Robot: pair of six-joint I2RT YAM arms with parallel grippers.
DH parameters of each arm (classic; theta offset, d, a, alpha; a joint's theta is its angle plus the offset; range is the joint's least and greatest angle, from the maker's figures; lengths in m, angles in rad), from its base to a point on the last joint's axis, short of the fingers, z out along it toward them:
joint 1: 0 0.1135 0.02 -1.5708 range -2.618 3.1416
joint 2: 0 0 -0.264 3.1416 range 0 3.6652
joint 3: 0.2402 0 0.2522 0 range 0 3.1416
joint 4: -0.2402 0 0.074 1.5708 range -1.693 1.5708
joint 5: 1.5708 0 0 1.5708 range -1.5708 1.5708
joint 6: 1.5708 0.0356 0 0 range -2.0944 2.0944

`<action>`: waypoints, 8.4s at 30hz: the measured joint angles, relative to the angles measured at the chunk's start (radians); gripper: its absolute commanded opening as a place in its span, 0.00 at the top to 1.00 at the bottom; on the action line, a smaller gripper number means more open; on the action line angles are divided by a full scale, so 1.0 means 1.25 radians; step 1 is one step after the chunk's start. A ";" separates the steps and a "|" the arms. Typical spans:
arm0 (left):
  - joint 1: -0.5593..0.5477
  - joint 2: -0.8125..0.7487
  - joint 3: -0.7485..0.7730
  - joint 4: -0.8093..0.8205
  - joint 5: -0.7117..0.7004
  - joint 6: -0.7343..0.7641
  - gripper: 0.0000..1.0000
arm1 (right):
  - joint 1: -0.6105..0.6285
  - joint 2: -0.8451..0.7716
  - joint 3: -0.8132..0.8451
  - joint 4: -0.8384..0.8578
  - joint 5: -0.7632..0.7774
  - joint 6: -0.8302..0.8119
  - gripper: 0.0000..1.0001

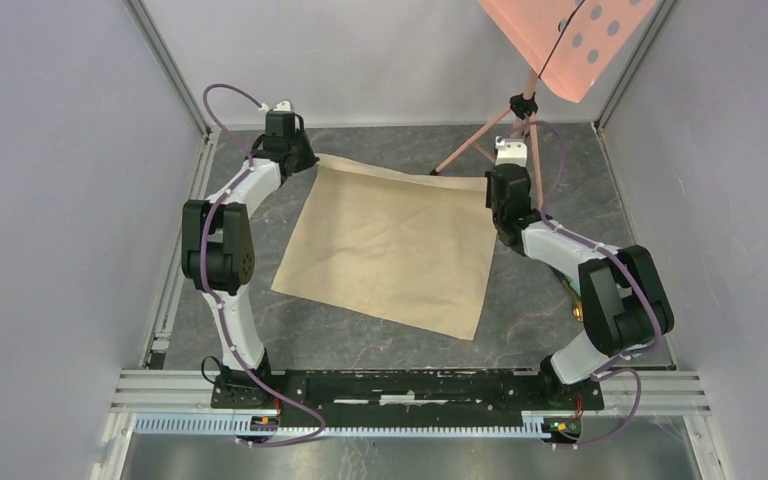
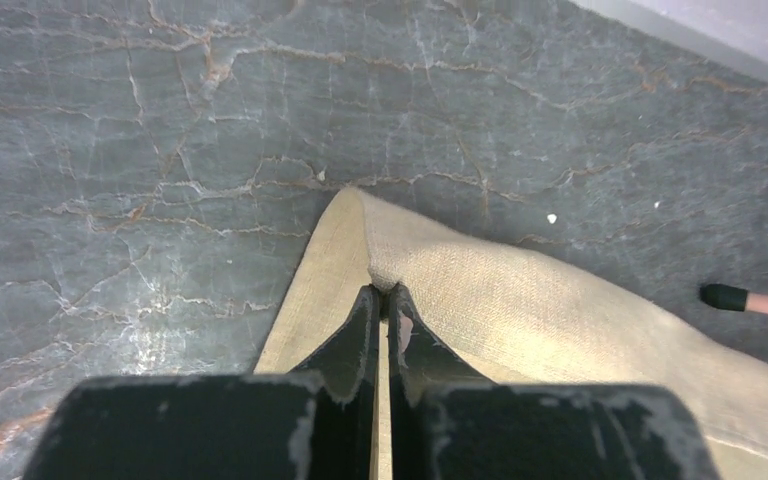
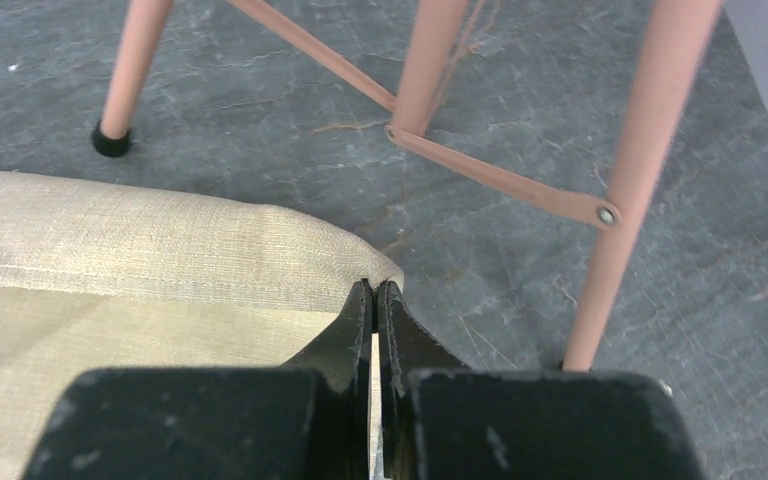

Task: Fold the napkin into a case and place the utensils inside
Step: Flatten the napkin at the center of the board, then fold and flatten the napkin at the center of the board, then smooth out the napkin at the corner of the board.

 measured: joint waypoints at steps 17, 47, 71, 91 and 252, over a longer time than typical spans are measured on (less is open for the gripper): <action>0.030 -0.219 -0.168 -0.377 0.094 -0.046 0.98 | 0.002 -0.193 -0.106 -0.246 -0.540 0.088 1.00; 0.031 -0.374 -0.485 -0.489 -0.107 -0.116 0.98 | 0.043 -0.365 -0.432 -0.273 -0.598 0.247 1.00; 0.031 -0.515 -0.558 -0.511 -0.076 -0.169 0.98 | 0.021 -0.352 -0.277 -0.433 -0.483 0.091 1.00; 0.031 -0.637 -0.594 -0.584 -0.093 -0.262 0.98 | 0.021 -0.458 -0.285 -0.510 -0.532 0.096 1.00; 0.125 -0.125 -0.293 -0.149 0.175 -0.252 0.00 | -0.069 0.198 0.076 -0.136 -0.596 0.165 0.35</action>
